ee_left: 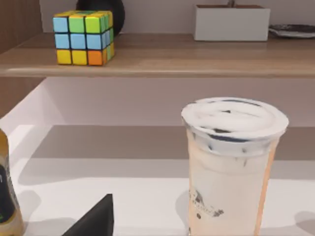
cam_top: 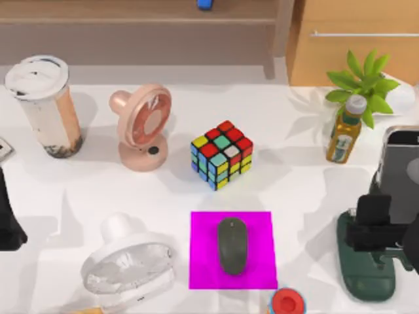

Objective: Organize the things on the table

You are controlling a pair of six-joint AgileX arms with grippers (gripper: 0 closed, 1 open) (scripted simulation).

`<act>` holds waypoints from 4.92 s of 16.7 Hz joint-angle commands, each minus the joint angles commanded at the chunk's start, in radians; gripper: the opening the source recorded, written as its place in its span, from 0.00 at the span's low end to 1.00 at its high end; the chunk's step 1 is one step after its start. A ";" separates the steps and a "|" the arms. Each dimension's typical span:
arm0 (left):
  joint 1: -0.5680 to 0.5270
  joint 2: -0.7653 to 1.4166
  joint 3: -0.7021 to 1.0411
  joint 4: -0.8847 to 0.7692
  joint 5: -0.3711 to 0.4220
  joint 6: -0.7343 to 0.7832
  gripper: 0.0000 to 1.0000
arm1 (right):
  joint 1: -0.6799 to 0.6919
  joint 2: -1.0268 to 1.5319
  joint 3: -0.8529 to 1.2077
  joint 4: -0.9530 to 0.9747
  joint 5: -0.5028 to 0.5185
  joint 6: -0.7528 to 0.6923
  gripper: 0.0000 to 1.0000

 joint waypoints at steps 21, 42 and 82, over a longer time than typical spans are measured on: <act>0.000 0.000 0.000 0.000 0.000 0.000 1.00 | 0.090 -0.033 0.036 -0.129 0.070 0.147 1.00; 0.000 0.000 0.000 0.000 0.000 0.000 1.00 | -0.188 -0.491 -0.089 0.197 -0.331 -0.184 1.00; -0.020 1.593 0.202 1.235 0.091 0.024 1.00 | -0.983 -0.865 -0.510 0.425 -0.877 -0.630 1.00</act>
